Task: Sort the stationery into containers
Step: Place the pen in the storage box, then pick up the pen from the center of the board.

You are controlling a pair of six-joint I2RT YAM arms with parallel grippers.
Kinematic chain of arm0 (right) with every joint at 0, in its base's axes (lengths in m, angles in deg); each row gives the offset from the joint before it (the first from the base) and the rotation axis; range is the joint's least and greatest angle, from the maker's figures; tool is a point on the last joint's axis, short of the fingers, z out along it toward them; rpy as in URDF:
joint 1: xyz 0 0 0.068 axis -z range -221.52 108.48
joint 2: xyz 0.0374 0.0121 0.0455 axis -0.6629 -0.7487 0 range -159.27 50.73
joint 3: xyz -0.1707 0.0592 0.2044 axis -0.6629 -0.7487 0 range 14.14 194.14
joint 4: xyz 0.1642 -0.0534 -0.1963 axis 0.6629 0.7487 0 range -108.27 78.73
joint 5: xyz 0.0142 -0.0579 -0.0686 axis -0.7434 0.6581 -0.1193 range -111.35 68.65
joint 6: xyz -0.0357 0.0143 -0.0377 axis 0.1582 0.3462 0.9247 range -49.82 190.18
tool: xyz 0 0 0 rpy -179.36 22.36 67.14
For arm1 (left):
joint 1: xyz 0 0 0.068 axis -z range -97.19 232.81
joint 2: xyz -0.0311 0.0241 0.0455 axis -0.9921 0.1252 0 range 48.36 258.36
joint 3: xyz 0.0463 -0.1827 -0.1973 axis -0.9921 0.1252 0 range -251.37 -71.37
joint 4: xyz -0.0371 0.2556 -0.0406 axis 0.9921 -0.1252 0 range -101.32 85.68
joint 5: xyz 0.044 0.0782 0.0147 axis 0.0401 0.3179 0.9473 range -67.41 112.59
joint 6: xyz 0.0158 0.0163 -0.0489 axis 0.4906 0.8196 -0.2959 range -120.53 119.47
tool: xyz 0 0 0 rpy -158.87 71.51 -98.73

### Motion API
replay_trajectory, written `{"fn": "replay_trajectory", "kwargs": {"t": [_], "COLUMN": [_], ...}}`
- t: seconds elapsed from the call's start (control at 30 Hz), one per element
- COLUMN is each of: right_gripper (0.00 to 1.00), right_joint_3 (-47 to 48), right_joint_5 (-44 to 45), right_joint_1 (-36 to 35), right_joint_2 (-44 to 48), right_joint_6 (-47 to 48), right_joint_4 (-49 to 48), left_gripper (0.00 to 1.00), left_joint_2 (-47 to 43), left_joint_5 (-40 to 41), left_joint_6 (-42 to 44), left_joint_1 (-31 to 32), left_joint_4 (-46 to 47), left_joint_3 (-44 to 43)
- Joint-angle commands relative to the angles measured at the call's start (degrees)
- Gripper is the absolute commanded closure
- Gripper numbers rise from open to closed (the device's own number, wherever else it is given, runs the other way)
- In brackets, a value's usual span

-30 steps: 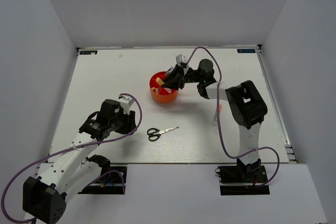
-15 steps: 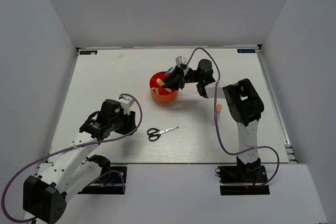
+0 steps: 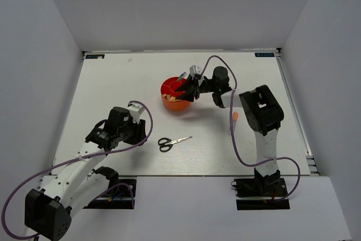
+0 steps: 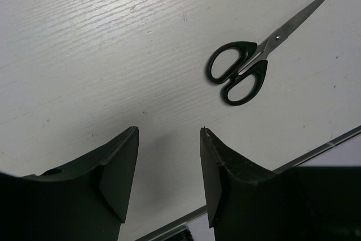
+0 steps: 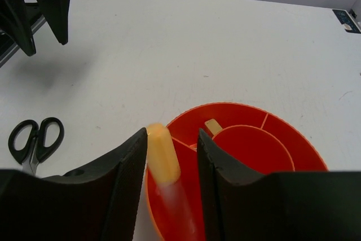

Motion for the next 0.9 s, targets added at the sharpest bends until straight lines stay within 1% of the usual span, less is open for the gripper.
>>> {"fn": "replay_trajectory", "kwargs": {"t": [0.0,0.07,0.1,0.13,0.2,0.23,0.27,0.3,0.33,0.37,0.4,0.43,0.5,0.53,0.57,0.6,0.63,0.67,0.7,0.73,0.77,0.8,0.83,0.87], "right_gripper": [0.54,0.52,0.52,0.52,0.57,0.62,0.85,0.99,1.00,1.00,1.00,1.00,1.00,1.00,0.94,0.73,0.41,0.13,0.10,0.10,0.10,0.24,0.43,0.61], "right_joint_3": [-0.9,-1.6,-2.2,-2.6,-5.8,-6.6,-10.1,-11.0,-11.6,-9.3,-6.9,-2.2,4.0,5.0,6.1,5.0,3.7,2.5,-2.8,-4.3,-6.5,-7.3,-7.3,-6.6], "right_joint_5": [0.2,0.2,0.4,1.3,2.7,5.1,6.2,7.9,17.1,21.2,29.6,33.4,45.1,47.7,51.4,51.8,52.6,54.1,55.6,60.6,61.5,62.2,64.6,67.2], "right_joint_1": [0.4,-0.3,0.6,0.5,0.7,0.8,0.8,1.0,0.8,0.5,0.3,0.2,1.5,1.8,3.5,4.0,4.7,6.1,6.5,7.2,8.5,9.2,9.7,10.8], "right_joint_2": [3.1,4.1,4.6,6.6,8.7,13.5,15.8,17.9,26.0,28.4,30.8,31.4,30.8,30.5,30.3,30.4,31.1,34.3,35.4,38.1,38.7,38.6,37.8,36.1], "right_joint_6": [2.0,1.9,1.6,1.1,-1.2,-2.5,-0.7,3.1,8.6,11.1,16.3,17.2,14.2,14.2,16.0,16.2,16.1,15.1,14.6,12.7,10.5,8.1,6.6,4.9], "right_joint_4": [-0.9,-1.0,-1.2,-1.4,-2.8,-2.8,1.9,6.0,26.9,36.3,46.3,67.2,75.9,88.7,92.4,97.0,99.5,100.1,99.5,98.2,97.9,98.5,99.6,100.7], "left_gripper": [0.42,0.42,0.42,0.42,0.42,0.44,0.49,0.53,0.58,0.64,0.80,0.88,1.00,1.00,1.00,1.00,1.00,1.00,0.97,0.94,0.91,0.83,0.78,0.70], "left_joint_2": [-0.5,-0.6,-0.7,-0.6,-1.0,-1.1,-1.5,-1.7,-1.7,-2.2,-2.4,-2.4,-3.0,-3.2,-3.7,-3.8,-3.9,-4.0,-4.2,-4.0,-4.1,-4.2,-4.2,-4.4], "left_joint_5": [-0.9,-0.9,-0.9,-0.9,-1.2,-1.2,-1.8,-2.1,-2.4,-2.5,-2.7,-3.1,-3.2,-3.1,-3.0,-3.4,-4.1,-5.1,-5.9,-6.8,-7.2,-7.9,-8.1,-8.4], "left_joint_6": [0.1,0.2,0.1,0.1,0.1,0.1,0.1,0.1,0.0,0.1,0.0,0.0,-0.6,-0.6,-0.8,-1.1,-1.2,-1.3,-1.4,-1.5,-1.5,-2.0,-2.1,-2.1], "left_joint_1": [0.2,0.2,0.2,0.2,0.2,0.1,0.2,0.2,0.2,0.3,0.3,0.0,0.2,0.2,0.1,0.1,0.2,0.3,0.1,0.3,0.2,0.3,0.3,0.2], "left_joint_4": [0.0,-0.1,-0.1,0.0,0.0,0.2,0.2,0.4,0.6,0.6,0.6,0.5,0.4,0.0,0.0,0.3,0.4,0.6,0.9,0.8,0.9,1.1,1.2,1.3], "left_joint_3": [-0.1,-0.1,0.0,0.0,-0.1,0.0,-0.1,0.1,0.0,0.0,0.0,-0.3,-0.4,-0.5,-0.6,-0.5,-0.5,-0.5,-0.5,-0.5,-0.6,-0.5,-0.4,-0.4]}}
